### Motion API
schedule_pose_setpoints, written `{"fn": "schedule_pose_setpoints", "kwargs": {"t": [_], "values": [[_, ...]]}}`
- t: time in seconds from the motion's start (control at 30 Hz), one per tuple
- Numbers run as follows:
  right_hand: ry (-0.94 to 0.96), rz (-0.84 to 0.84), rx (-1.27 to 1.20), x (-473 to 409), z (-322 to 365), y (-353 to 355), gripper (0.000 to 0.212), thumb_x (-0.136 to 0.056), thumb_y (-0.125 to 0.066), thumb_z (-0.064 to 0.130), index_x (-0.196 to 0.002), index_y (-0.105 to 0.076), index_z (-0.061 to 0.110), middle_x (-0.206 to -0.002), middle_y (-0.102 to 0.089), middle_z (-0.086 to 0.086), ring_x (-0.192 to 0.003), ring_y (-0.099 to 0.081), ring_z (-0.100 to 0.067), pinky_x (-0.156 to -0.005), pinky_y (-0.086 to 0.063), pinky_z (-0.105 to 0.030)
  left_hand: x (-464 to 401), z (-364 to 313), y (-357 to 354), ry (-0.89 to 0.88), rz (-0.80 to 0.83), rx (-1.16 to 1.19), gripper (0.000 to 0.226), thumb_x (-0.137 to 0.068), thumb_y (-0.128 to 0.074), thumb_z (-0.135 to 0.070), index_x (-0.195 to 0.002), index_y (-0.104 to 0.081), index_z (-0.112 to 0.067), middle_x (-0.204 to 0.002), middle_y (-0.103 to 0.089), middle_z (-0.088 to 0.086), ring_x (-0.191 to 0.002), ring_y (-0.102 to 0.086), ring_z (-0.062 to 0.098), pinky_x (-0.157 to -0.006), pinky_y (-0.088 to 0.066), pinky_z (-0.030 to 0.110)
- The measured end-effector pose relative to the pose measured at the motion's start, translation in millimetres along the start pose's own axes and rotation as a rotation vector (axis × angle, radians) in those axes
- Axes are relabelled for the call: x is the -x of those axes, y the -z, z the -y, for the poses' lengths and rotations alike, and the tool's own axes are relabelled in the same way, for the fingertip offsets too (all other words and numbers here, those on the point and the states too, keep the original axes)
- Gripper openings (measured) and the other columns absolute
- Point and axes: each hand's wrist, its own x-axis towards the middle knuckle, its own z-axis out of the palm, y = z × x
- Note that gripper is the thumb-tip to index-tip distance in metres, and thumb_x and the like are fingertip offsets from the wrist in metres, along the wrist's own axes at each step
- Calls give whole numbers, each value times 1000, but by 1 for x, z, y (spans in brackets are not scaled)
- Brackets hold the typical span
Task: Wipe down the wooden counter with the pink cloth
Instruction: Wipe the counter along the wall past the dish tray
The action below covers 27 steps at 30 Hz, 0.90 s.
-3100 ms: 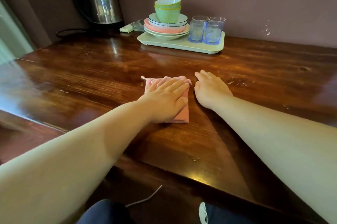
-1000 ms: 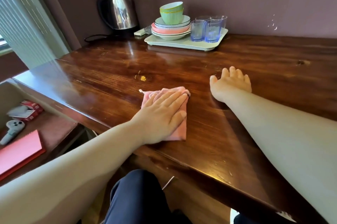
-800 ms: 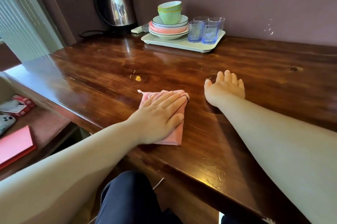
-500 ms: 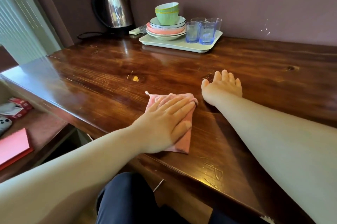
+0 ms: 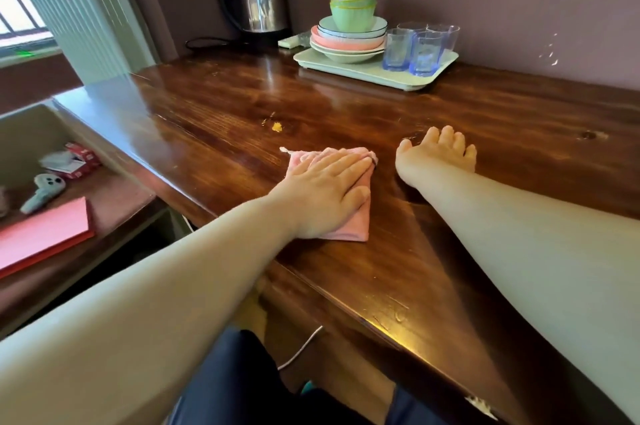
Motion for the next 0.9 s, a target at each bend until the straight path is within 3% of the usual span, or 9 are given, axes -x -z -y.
{"fn": "schedule_pose_setpoints", "kwargs": {"t": [0.13,0.23,0.4,0.57,0.77,0.9], "values": [[50,20,-6,-9,-8,16,62,-103,-33,53,-154,-35,17,-158,-34,-8,-145,-31,-30,-113,-31,-46,29,-10,-16,-125,-104,35,61,-98,-11,-55,-154,-2,-34,-159,7,-19,-143,18,-3,-118,12,33],[78,-33,14,-24,-34,31,56,-105,-31,47,-152,-39,17,-155,-37,-6,-142,-35,-29,-108,-36,-47,33,-9,-19,-153,-127,64,60,-96,-10,-58,-153,-2,-38,-157,8,-23,-139,20,-10,-116,14,26],[98,27,2,-33,-82,28,61,-107,-20,48,-159,-23,18,-167,-18,-5,-153,-18,-24,-122,-18,-42,-26,-26,-7,56,-32,-4,56,-103,-16,-46,-154,-2,-32,-161,7,-15,-145,13,2,-119,10,36],[154,-2,5,-30,-85,20,61,-107,-18,48,-160,-21,18,-168,-14,-5,-154,-14,-24,-125,-13,-43,-17,-31,-23,-125,-72,21,64,-94,-5,-58,-154,1,-36,-159,10,-20,-142,19,-4,-118,12,35],[170,29,-14,-26,-84,20,62,-107,-17,48,-162,-12,19,-170,-5,-5,-156,-4,-23,-127,-6,-43,-83,-34,-3,126,-16,-13,56,-102,-15,-48,-155,-2,-33,-161,5,-14,-147,7,8,-120,5,40],[189,36,-8,-27,-86,21,62,-107,-17,48,-162,-8,19,-170,-1,-5,-156,-1,-24,-127,-4,-43,-73,-24,-17,-49,-40,-6,61,-96,-6,-57,-153,3,-37,-158,12,-22,-142,19,-3,-117,16,33]]}}
